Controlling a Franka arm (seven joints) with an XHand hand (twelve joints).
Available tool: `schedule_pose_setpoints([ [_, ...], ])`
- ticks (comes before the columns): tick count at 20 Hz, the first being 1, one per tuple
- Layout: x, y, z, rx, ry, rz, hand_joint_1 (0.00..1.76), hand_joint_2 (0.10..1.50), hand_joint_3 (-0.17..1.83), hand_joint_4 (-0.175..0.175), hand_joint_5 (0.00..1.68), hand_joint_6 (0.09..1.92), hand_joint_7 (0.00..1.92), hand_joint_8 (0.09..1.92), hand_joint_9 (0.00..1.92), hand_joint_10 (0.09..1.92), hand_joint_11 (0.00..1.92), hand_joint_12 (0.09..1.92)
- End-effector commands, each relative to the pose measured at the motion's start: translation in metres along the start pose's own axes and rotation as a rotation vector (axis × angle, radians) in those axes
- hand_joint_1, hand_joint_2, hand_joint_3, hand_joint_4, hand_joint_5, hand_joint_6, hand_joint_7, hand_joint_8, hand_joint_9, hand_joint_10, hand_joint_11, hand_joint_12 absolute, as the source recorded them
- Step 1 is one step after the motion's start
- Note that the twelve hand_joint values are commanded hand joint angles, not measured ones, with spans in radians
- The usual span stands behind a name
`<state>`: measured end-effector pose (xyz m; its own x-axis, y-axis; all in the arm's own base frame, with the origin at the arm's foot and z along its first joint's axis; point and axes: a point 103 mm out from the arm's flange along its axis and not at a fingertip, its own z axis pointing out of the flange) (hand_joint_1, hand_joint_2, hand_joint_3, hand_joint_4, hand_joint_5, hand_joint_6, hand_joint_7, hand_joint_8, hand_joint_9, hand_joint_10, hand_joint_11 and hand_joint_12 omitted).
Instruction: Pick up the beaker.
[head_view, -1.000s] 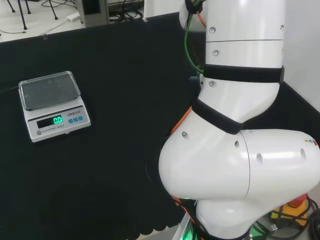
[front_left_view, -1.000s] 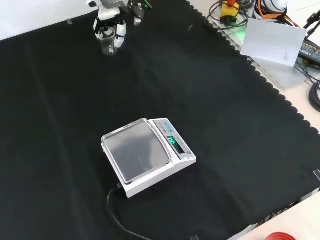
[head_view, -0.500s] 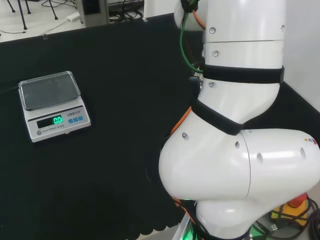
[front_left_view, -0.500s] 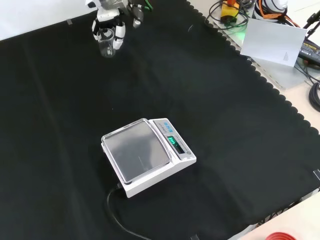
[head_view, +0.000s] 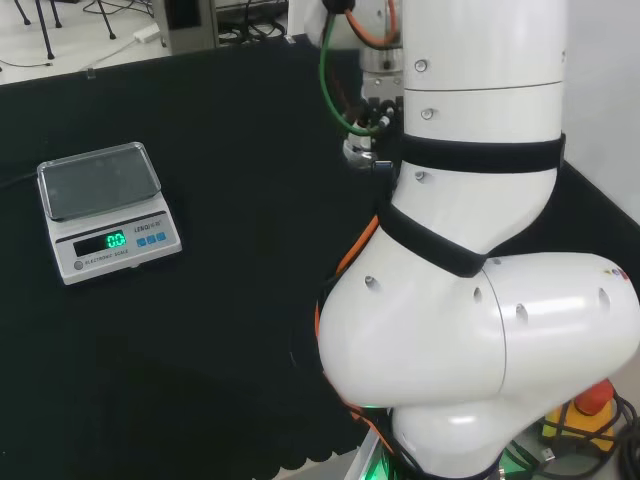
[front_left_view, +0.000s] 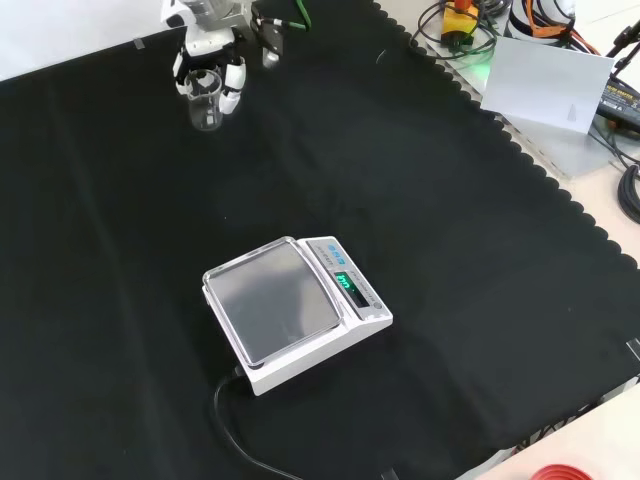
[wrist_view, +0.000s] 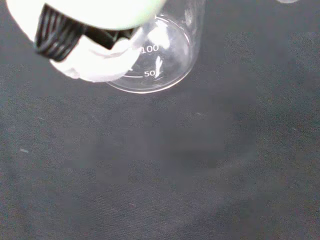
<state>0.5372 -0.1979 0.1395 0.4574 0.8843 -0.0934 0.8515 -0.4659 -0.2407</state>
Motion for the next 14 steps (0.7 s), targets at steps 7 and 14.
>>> schedule_pose_setpoints([
  [7, 0.126, -0.024, -0.050, -0.067, -0.050, -0.146, 1.15, 0.75, 0.44, 0.092, 1.32, 0.51, 1.34, 0.71, 1.52, 0.26, 1.40, 0.78],
  [14, 0.092, -0.055, -0.107, -0.125, -0.010, -0.242, 1.15, 0.74, 0.45, 0.091, 1.32, 0.50, 1.35, 0.72, 1.53, 0.26, 1.41, 0.77],
])
